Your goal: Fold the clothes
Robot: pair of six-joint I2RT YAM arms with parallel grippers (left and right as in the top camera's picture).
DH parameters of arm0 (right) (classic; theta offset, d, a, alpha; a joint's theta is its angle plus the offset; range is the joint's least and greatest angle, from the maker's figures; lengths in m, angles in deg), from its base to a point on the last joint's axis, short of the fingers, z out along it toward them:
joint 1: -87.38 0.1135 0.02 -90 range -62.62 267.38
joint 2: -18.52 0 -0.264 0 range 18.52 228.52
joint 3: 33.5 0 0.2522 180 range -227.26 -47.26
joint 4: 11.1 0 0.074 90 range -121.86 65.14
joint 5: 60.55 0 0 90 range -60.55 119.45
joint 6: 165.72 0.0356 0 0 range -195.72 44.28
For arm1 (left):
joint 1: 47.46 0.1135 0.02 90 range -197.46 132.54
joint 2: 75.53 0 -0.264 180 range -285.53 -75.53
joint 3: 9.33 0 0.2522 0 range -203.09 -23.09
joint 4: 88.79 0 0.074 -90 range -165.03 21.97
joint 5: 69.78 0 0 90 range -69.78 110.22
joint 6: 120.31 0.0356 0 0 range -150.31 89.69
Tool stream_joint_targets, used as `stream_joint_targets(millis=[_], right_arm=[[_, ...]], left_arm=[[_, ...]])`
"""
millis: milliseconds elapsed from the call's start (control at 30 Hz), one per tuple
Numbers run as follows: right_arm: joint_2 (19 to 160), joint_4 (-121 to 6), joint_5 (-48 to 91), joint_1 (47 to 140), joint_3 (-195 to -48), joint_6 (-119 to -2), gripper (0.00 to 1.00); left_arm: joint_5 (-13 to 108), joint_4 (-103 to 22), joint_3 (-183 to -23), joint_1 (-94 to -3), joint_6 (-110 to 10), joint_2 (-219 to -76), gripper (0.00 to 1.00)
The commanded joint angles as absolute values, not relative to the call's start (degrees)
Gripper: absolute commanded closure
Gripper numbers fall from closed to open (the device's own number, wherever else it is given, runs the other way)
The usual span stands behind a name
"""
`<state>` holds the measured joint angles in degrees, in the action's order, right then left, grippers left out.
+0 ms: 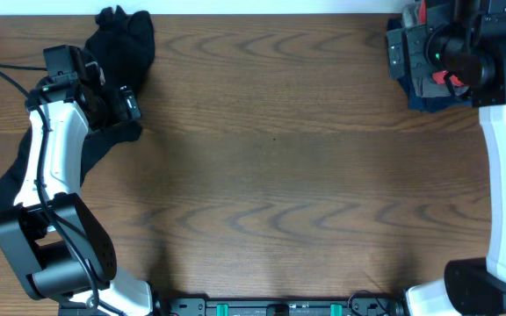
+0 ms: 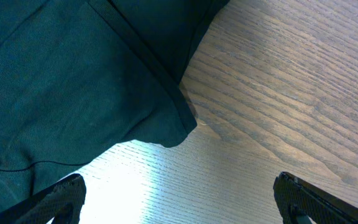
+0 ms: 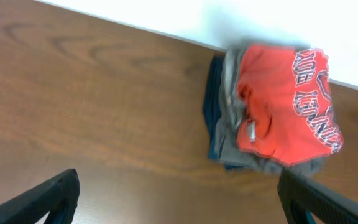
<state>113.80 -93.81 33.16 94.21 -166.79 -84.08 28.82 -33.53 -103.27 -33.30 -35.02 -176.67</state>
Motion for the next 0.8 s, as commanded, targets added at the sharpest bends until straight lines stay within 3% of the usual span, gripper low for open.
stream_joint_targets(millis=[0,300,767], right_arm=[[108.93,-88.65,33.66,94.73,-161.19,-86.92,0.01],[84.91,-53.63,33.47,93.75,-120.84,-86.88,0.01],[46.26,-37.2,32.42,88.37,-75.14,-80.47,0.01]], left_arm=[[28.69,-33.58,-103.95,-33.0,-35.74,-177.35,0.02],[28.69,-33.58,-103.95,-33.0,-35.74,-177.35,0.02],[28.69,-33.58,-103.95,-33.0,-35.74,-177.35,0.02]])
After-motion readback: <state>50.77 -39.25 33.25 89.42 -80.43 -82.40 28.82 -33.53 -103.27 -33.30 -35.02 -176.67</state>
